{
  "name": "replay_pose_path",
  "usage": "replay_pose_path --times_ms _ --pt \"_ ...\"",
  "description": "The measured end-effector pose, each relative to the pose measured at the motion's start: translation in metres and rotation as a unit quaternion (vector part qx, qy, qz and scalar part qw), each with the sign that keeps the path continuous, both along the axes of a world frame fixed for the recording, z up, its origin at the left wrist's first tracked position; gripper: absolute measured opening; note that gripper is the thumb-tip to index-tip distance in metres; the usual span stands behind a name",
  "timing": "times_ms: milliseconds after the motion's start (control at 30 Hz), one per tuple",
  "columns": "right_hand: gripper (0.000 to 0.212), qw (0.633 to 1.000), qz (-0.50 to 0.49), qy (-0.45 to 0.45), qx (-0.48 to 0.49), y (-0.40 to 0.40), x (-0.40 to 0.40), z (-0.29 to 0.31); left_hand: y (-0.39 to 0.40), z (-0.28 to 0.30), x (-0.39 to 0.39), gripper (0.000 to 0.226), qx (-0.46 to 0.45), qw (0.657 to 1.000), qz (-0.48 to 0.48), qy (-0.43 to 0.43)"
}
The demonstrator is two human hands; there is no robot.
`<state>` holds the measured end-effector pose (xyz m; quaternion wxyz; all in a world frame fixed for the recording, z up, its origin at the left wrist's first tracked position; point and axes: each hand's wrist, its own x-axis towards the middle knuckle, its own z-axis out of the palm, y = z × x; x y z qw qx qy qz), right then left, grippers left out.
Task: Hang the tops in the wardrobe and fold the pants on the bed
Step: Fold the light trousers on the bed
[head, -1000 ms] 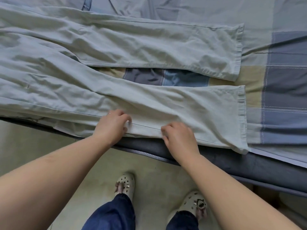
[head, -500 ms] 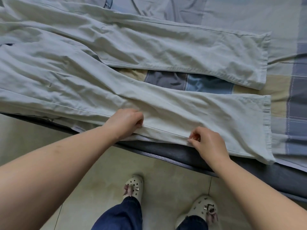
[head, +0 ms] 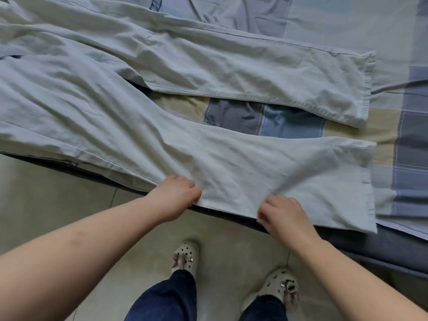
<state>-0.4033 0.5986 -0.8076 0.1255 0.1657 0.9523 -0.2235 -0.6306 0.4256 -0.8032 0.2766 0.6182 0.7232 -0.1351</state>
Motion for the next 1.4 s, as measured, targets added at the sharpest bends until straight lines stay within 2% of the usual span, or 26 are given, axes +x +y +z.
replay_pose_path --times_ms 67,133,233,400,500,600,700,767,867,967,1033,1100,1167,1233,1300,1400 --pt "0.019 1.0 -0.007 -0.008 -0.001 -0.005 -0.007 -0.001 0.012 -0.002 -0.002 0.024 -0.023 1.0 0.011 0.002" --pt "0.013 0.999 -0.047 0.001 -0.019 -0.003 -0.02 0.001 0.03 0.002 -0.009 0.028 0.004 0.998 0.059 -0.021" --pt "0.016 0.998 -0.055 0.005 -0.017 0.007 -0.042 0.007 0.052 0.015 -0.025 0.024 0.044 0.991 0.121 -0.047" --pt "0.032 0.993 -0.103 -0.064 0.013 0.036 -0.068 0.024 0.072 0.037 -0.073 0.023 0.058 0.977 0.2 -0.051" --pt "0.041 0.982 -0.168 -0.087 0.023 0.06 -0.075 0.03 0.087 0.037 -0.105 0.028 0.068 0.974 0.216 -0.009" --pt "0.039 0.968 -0.229 -0.105 -0.001 0.089 -0.087 0.018 0.101 0.019 -0.133 0.035 0.011 0.976 0.219 0.022" --pt "0.035 0.971 -0.195 -0.138 0.018 0.118 -0.099 -0.003 0.102 0.002 -0.149 0.035 -0.043 0.978 0.191 0.068" --pt "0.03 0.969 -0.183 -0.164 0.02 0.128 -0.101 -0.015 0.103 -0.009 -0.155 0.028 -0.062 0.982 0.147 0.1" --pt "0.02 0.972 -0.182 -0.141 0.047 0.134 -0.097 -0.024 0.108 -0.011 -0.167 0.012 -0.002 0.985 0.144 0.092" --pt "0.02 0.967 -0.236 -0.087 0.042 0.138 -0.096 -0.023 0.115 -0.008 -0.171 0.01 0.106 0.966 0.233 0.045" --pt "0.018 0.96 -0.271 -0.06 0.022 0.14 -0.099 -0.024 0.121 -0.011 -0.169 0.016 0.09 0.959 0.266 0.047" --pt "0.016 0.957 -0.28 -0.073 -0.002 0.14 -0.103 -0.029 0.124 -0.013 -0.161 0.022 0.044 0.963 0.264 0.044" --pt "0.013 0.923 -0.376 -0.038 -0.071 0.138 -0.105 -0.034 0.126 -0.014 -0.149 0.025 0.08 0.958 0.275 0.02" --pt "0.017 0.835 -0.53 0.036 -0.141 0.144 -0.102 -0.033 0.137 -0.013 -0.13 0.025 0.152 0.952 0.265 -0.009" --pt "0.018 0.768 -0.616 0.103 -0.141 0.156 -0.094 -0.029 0.153 -0.009 -0.111 0.02 0.203 0.953 0.219 -0.043" --pt "0.011 0.737 -0.649 0.152 -0.107 0.188 -0.08 -0.02 0.188 -0.006 -0.089 0.016 0.251 0.951 0.163 -0.075"
